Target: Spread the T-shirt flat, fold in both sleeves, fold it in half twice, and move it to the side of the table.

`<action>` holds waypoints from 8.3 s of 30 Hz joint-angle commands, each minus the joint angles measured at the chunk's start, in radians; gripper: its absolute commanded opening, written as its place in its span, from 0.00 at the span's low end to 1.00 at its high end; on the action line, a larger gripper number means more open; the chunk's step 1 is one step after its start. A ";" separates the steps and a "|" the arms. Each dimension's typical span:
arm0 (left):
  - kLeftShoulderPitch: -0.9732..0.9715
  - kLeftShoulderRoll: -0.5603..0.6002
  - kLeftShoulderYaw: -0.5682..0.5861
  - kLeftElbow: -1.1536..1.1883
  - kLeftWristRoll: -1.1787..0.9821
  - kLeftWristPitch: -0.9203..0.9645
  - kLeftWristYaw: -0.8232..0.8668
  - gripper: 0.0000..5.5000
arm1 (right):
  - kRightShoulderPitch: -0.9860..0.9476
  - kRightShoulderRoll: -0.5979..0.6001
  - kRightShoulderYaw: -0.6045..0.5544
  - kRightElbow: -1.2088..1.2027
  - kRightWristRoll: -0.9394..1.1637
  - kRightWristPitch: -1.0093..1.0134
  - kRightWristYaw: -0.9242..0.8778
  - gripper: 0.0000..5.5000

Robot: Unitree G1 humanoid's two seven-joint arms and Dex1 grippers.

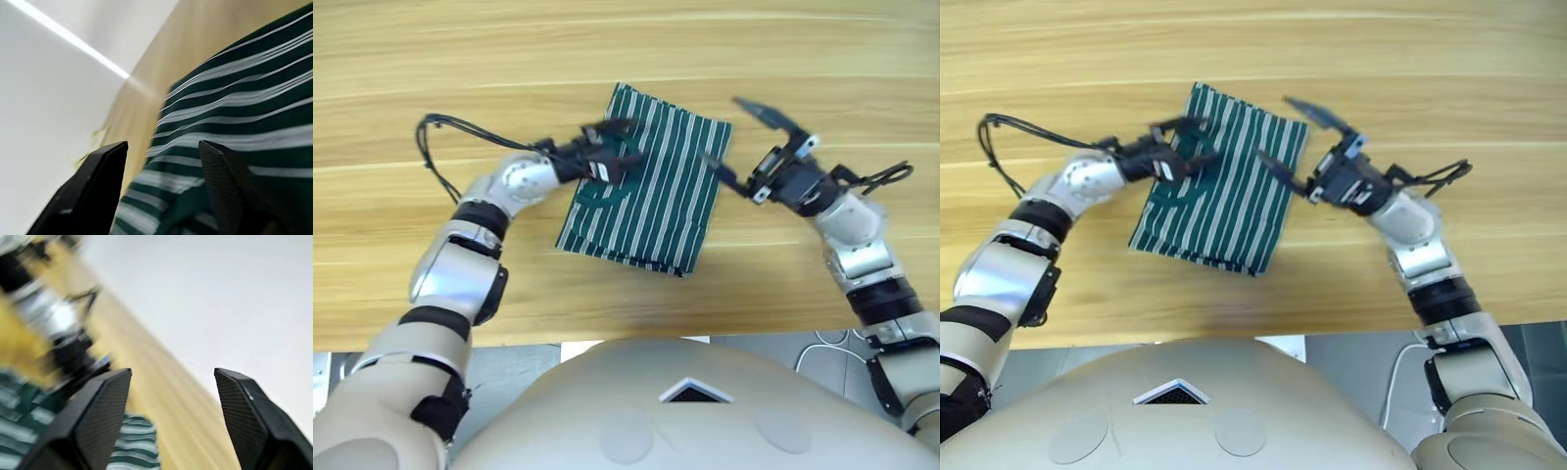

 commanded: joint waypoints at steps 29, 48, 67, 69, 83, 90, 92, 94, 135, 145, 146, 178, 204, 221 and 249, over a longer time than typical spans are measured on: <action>0.577 0.321 0.315 -0.948 -0.226 0.335 0.202 0.49 | 0.066 -0.016 -0.144 0.097 -0.701 -0.001 -0.130 0.57; 0.984 0.593 0.168 -1.190 -0.163 0.554 -0.340 0.59 | 0.198 -0.231 -0.028 -0.036 -0.867 -0.039 0.020 0.57; 0.892 0.575 0.032 -1.081 -0.176 0.481 -0.370 0.36 | 0.069 -0.165 0.099 0.054 -0.826 -0.076 0.049 0.44; 0.875 0.569 0.029 -1.047 -0.175 0.473 -0.362 0.30 | 0.069 -0.162 0.096 0.056 -0.818 -0.079 0.046 0.37; 0.866 0.564 0.048 -1.001 -0.266 0.422 -0.347 0.01 | 0.089 -0.151 0.094 0.047 -0.731 -0.097 0.045 0.03; 0.958 0.549 0.065 -1.066 -0.433 0.377 -0.356 0.01 | 0.240 -0.206 0.060 -0.066 -0.554 -0.065 0.065 0.03; 1.003 0.549 0.086 -1.101 -0.487 0.368 -0.348 0.01 | 0.306 -0.226 0.031 -0.126 -0.503 -0.037 0.065 0.03; 1.012 0.536 0.121 -1.118 -0.528 0.371 -0.334 0.01 | 0.321 -0.216 -0.003 -0.162 -0.462 -0.010 0.055 0.03; 0.479 0.147 0.374 -0.580 -0.265 0.528 0.130 0.40 | -0.546 0.408 0.037 0.755 -0.882 0.250 -0.476 0.46; 0.429 0.125 0.479 -0.310 -0.264 0.622 0.351 0.70 | -0.282 0.359 -0.145 0.480 -0.506 0.188 -0.294 0.51; 0.428 0.127 0.475 -0.303 -0.247 0.613 0.374 0.72 | -0.260 0.351 -0.138 0.453 -0.514 0.194 -0.281 0.51; -0.156 0.058 0.097 0.118 0.068 0.502 0.353 0.82 | -0.460 0.484 0.083 0.947 -0.848 0.276 -0.544 0.51; 0.054 0.053 0.615 0.054 -0.477 0.254 0.531 0.82 | -0.629 0.737 -0.087 0.980 -0.329 0.797 -0.069 0.51; 0.060 -0.083 0.649 0.046 -0.531 0.275 0.374 0.82 | -0.564 0.208 -1.001 1.238 0.172 0.665 -1.145 0.51; 0.127 -0.315 0.535 0.038 -0.439 0.386 0.393 0.57 | -0.461 0.738 -0.259 1.079 -0.562 0.182 -0.901 0.51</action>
